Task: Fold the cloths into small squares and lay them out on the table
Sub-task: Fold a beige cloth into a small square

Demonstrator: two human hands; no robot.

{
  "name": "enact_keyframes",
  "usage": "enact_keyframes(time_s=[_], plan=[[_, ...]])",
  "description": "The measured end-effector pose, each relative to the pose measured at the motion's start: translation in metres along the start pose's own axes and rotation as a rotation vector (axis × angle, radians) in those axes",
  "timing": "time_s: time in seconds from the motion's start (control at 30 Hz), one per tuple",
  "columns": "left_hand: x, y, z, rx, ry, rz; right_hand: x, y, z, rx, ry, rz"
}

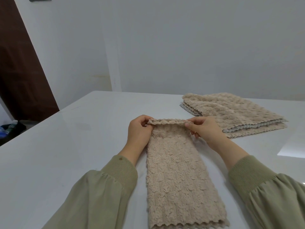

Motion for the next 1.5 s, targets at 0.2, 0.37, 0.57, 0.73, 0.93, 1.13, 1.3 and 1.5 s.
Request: enact_keyframes(time_s=[0.2,0.37,0.57,0.73,0.93,1.13,1.3,1.5], plan=[[0.001,0.001,0.003,0.042,0.013,0.029,0.002,-0.002,0.002,0.052,0.073,0.027],[0.001,0.000,0.005,0.042,0.047,0.033,0.002,-0.003,-0.001,0.007,0.065,0.085],[0.005,0.003,0.016,-0.090,0.251,-0.066,0.002,-0.005,-0.012,-0.037,0.003,0.122],[0.006,0.000,0.018,-0.074,0.224,-0.037,0.006,-0.011,-0.024,0.024,-0.070,0.149],[0.004,0.002,0.010,-0.117,0.109,-0.090,0.007,-0.013,-0.029,0.081,-0.082,0.138],[0.002,-0.002,0.009,-0.073,0.068,-0.031,0.007,-0.020,-0.030,0.026,-0.073,0.226],[0.002,-0.004,0.010,-0.006,0.079,-0.017,0.006,-0.020,-0.028,-0.033,-0.098,0.225],[0.000,-0.001,0.007,-0.010,0.078,-0.064,0.006,-0.010,-0.027,0.380,-0.051,0.015]])
Point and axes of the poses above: each hand's wrist, its own x-axis away from the middle knuckle, its own y-axis out of the palm, z = x × y, the point moved 5 cm from there along -x, towards the middle knuckle, and after that the axes turned 9 degrees about y, right-handed, at the moved point
